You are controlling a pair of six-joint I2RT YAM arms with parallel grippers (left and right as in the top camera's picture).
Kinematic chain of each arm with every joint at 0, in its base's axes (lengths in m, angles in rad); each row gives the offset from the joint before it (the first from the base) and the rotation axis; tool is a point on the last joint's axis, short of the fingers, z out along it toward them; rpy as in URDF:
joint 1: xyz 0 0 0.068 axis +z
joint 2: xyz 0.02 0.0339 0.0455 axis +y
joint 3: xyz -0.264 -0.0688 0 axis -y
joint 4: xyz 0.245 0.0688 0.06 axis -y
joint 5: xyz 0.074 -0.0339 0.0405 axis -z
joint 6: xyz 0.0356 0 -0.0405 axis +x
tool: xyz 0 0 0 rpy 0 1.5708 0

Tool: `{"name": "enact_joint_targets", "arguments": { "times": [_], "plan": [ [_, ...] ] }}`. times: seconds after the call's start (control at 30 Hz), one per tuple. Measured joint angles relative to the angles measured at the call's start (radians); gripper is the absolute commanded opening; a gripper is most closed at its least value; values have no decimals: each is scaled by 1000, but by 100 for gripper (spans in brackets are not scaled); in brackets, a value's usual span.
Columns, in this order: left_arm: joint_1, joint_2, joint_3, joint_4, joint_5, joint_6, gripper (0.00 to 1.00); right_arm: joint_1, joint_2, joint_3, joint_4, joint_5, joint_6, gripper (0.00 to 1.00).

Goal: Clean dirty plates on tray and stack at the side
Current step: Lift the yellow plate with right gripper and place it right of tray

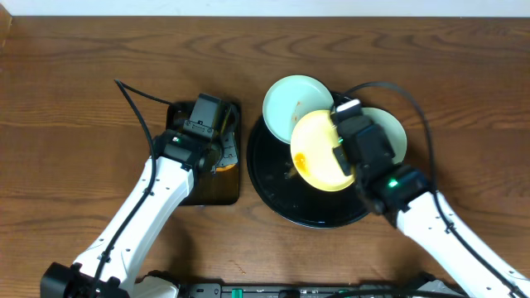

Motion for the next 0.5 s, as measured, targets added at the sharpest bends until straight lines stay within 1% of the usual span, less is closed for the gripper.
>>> {"name": "enact_joint_targets", "arguments": {
  "times": [0.1,0.2,0.3,0.5],
  "plan": [
    [0,0,0,2,0,0,8,75,0,0,4,113,-45,1],
    [0,0,0,3,0,0,8,165,0,0,34,267,-116,1],
    [0,0,0,3,0,0,8,218,0,1,77,370,-182,1],
    [0,0,-1,3,0,0,8,251,0,2,130,493,-281,1]
  ]
}}
